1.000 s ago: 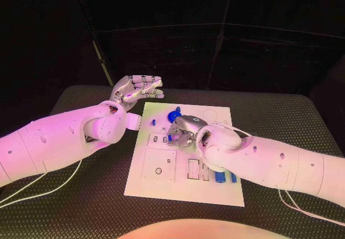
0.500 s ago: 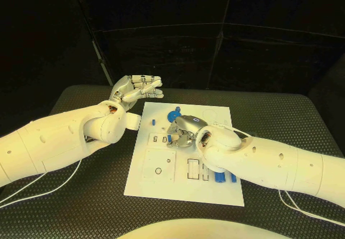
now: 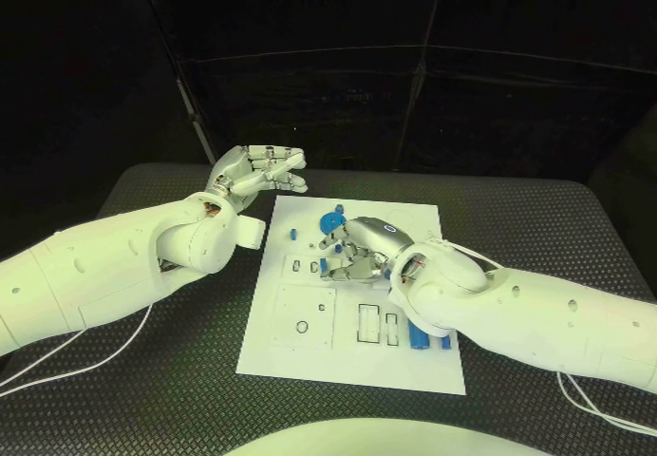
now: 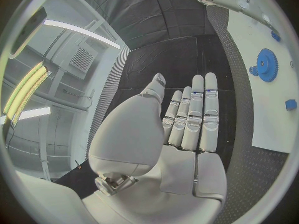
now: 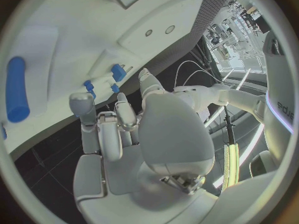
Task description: Assemble the parts on the task board
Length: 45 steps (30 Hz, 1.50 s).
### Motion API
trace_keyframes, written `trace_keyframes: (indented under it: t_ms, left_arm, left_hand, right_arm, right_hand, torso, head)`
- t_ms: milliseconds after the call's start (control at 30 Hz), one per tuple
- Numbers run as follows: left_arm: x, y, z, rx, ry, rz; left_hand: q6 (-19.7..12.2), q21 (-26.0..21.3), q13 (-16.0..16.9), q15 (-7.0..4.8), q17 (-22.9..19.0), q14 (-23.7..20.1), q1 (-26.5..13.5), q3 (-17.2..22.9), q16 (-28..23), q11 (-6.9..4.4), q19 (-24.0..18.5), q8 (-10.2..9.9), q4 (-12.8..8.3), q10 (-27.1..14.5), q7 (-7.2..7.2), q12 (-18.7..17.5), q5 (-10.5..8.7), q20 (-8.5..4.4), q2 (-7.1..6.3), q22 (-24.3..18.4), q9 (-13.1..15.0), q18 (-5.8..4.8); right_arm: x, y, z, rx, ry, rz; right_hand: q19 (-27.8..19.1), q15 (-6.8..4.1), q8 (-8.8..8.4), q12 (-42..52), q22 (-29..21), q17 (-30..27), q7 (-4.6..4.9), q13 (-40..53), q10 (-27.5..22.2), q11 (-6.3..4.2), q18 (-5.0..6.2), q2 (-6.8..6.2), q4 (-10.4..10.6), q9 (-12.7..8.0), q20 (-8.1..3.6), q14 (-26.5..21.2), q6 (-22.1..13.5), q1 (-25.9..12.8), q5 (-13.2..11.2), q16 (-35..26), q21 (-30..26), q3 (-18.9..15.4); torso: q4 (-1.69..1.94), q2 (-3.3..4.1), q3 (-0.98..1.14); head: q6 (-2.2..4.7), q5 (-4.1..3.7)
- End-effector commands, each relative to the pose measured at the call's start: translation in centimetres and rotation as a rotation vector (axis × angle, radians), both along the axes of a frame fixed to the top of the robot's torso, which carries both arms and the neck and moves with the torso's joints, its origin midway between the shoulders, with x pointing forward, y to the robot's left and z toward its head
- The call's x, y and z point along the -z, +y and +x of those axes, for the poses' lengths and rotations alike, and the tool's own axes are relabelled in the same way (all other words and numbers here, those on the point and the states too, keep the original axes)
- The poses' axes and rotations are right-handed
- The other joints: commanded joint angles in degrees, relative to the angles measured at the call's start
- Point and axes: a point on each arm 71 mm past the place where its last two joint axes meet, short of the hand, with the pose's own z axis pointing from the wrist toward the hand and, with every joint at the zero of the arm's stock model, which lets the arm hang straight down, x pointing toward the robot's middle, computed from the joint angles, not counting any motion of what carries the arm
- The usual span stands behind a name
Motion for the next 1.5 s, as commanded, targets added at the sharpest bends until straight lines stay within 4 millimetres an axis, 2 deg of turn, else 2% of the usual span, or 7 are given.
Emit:
trace_keyframes:
  t_ms: [33, 167, 367, 467, 533, 733, 1500]
  left_arm:
    - [0.3, -0.1, 0.0, 0.053, 0.029, 0.074]
    - [0.9, -0.2, -0.2, 0.124, 0.074, 0.202]
    - [2.1, -0.4, -0.9, 0.249, 0.175, 0.463]
    - [2.6, -0.6, -1.2, 0.302, 0.229, 0.615]
    - [2.8, -0.9, -1.4, 0.344, 0.256, 0.746]
    - [2.8, -2.0, -1.5, 0.401, 0.25, 1.043]
    - [3.1, -6.2, 0.4, 0.432, 0.282, 1.299]
  left_hand:
    - [2.0, 3.13, 0.79, -1.82, 2.41, 6.26, -1.89, -1.21, 3.53, -1.39, 4.74, 0.18, 0.86, 4.31, -0.7, 1.71, 0.08, -1.84, -0.1, 1.49, 0.31, 0.9]
    - [4.18, 8.73, 2.55, -4.33, 7.58, 14.87, -3.14, -2.09, 10.93, -3.43, 10.62, 0.82, 1.97, 10.62, -2.33, 4.69, 0.43, -4.34, 0.35, 4.5, 0.63, 0.95]
    - [6.63, 37.17, 12.86, -6.48, 56.99, 16.5, -6.11, -4.07, 59.74, -5.94, 15.06, 4.23, 5.02, 13.37, -4.59, 17.78, 0.15, -7.18, 1.33, 35.53, 2.57, -3.12]
    - [6.26, 46.05, 26.14, -6.88, 68.0, 17.26, -8.31, -5.27, 69.33, -6.4, 14.18, 7.85, 5.83, 9.67, -5.45, 33.13, -0.25, -7.35, 1.65, 45.62, 4.93, -4.01]
    - [7.02, 51.31, 47.04, -7.81, 74.07, 18.81, -10.68, -6.81, 74.2, -7.82, 15.32, 11.59, 6.04, 13.53, -6.31, 53.2, 0.5, -7.6, 1.42, 52.32, 7.53, -4.64]
    - [4.67, 55.65, 58.94, -7.95, 76.09, 19.3, -10.65, -7.81, 75.69, -7.85, 15.71, 16.36, 5.99, 13.87, -6.92, 63.87, -0.05, -7.78, 2.1, 58.11, 11.57, -5.31]
    - [2.68, 59.05, 63.64, -8.37, 76.09, 19.3, -17.29, -13.77, 75.69, -8.52, 16.9, 22.0, 6.25, 15.16, -7.66, 67.59, -0.01, -8.18, 3.29, 63.31, 16.91, -6.08]
  right_arm:
    - [-1.7, -0.8, -1.0, -0.115, -0.055, 0.197]
    - [-3.1, -2.9, -1.4, -0.127, -0.065, 0.249]
    - [-5.2, -6.6, -1.1, -0.071, -0.002, 0.309]
    - [-6.2, -8.8, -0.2, 0.001, 0.052, 0.362]
    - [-6.9, -10.5, 0.7, 0.061, 0.086, 0.404]
    - [-7.4, -12.9, 2.5, 0.14, 0.108, 0.444]
    - [-7.4, -13.4, 3.7, 0.164, 0.093, 0.405]
  right_hand:
    - [-0.73, 0.51, 0.27, -0.58, -1.0, 6.77, 0.01, -0.53, -0.65, 0.02, 0.17, 0.13, 0.16, 0.07, 0.11, 4.07, -0.35, 0.97, 0.82, -0.54, -0.6, -0.47]
    - [-2.06, 0.38, 0.88, -1.37, -3.18, 4.99, -0.2, -1.49, -1.48, -0.16, 0.57, 0.81, -0.22, 0.24, 0.07, 3.59, 0.27, 2.24, 2.07, -1.45, -1.82, -0.68]
    - [-5.25, -0.21, 2.48, -4.62, -8.86, -0.11, -0.91, -5.08, -4.09, -0.81, 1.5, 1.73, -0.43, 0.52, -0.4, 2.24, 2.36, 3.54, 2.99, -4.37, -5.24, -1.39]
    - [-7.18, -0.45, 2.84, -6.43, -12.56, -2.73, -1.09, -6.99, -5.23, -1.02, 2.06, 2.12, -0.63, 0.46, -0.64, 1.56, 2.62, 4.14, 3.46, -6.09, -7.5, -1.63]
    - [-8.92, -0.75, 3.17, -9.92, -16.57, -5.78, -1.34, -10.7, -6.55, -1.22, 2.6, 2.6, -0.71, 0.32, -0.93, 0.9, 2.75, 4.45, 3.57, -8.42, -10.33, -2.12]
    - [-10.33, -1.13, 3.45, -20.24, -21.17, -14.13, -1.54, -21.12, -10.34, -1.6, 3.02, 3.52, -1.52, 0.15, -1.3, -0.92, 2.54, 6.49, 4.15, -15.41, -14.85, -1.89]
    - [-10.2, -1.03, 3.41, -27.77, -22.92, -19.96, -1.42, -28.88, -13.18, -1.56, 2.97, 3.36, -1.35, 0.08, -1.23, -2.11, 1.96, 6.81, 4.48, -21.54, -17.74, -2.34]
  torso:
    - [-0.05, -0.12, -0.05]
    - [-0.09, -0.14, -0.04]
    - [-0.05, -0.46, 0.13]
    - [-0.09, -0.72, 0.33]
    - [-0.07, -0.99, 0.43]
    - [0.0, -1.61, 0.69]
    - [0.24, -1.98, 1.02]
  head:
    - [0.23, 0.01]
    - [0.48, 0.05]
    - [0.49, 0.29]
    - [0.55, 0.29]
    - [0.44, 0.33]
    - [0.18, 0.78]
    - [-0.64, 1.06]
